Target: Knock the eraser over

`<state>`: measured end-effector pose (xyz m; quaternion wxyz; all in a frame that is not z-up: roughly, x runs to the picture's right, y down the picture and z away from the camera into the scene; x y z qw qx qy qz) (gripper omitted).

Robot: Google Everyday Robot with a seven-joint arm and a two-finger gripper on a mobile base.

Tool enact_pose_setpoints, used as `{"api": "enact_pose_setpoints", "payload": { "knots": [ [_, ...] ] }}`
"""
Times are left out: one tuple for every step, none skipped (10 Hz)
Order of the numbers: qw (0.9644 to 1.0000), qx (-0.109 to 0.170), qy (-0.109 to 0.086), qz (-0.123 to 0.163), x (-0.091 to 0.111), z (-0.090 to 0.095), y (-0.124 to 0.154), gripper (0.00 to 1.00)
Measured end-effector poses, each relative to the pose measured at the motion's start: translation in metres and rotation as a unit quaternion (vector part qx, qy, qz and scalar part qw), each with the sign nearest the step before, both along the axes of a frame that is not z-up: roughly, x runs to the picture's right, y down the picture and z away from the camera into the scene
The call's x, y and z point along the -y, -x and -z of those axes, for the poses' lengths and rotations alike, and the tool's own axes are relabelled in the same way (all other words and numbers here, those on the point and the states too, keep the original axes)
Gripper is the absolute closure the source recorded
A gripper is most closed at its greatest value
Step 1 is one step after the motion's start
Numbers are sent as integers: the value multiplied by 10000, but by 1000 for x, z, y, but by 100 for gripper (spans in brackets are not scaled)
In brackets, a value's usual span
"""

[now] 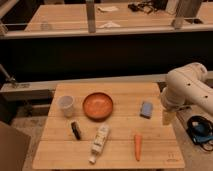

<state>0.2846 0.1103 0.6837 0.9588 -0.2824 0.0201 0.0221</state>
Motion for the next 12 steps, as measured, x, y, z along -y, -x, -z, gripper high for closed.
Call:
{"api": "enact_pose_setpoints", "payload": {
  "knots": [
    [10000,0,3,5,0,0,0,20],
    [10000,22,40,55,-5,0,3,20],
    [9998,63,59,167,-8,-1,11,20],
    [9997,112,91,209,-11,-1,23,20],
    [9995,151,109,272,-13,-2,32,20],
    [9994,148,117,295,-14,-2,33,20],
    [9991,185,143,359,-17,-1,34,20],
    [9989,199,153,404,-20,-1,34,20],
    [9984,270,188,455,-24,0,41,20],
    [9979,324,214,524,-26,-1,51,20],
    [9976,351,232,558,-28,-1,59,20],
    [9972,374,249,598,-30,-1,63,20]
  ]
}}
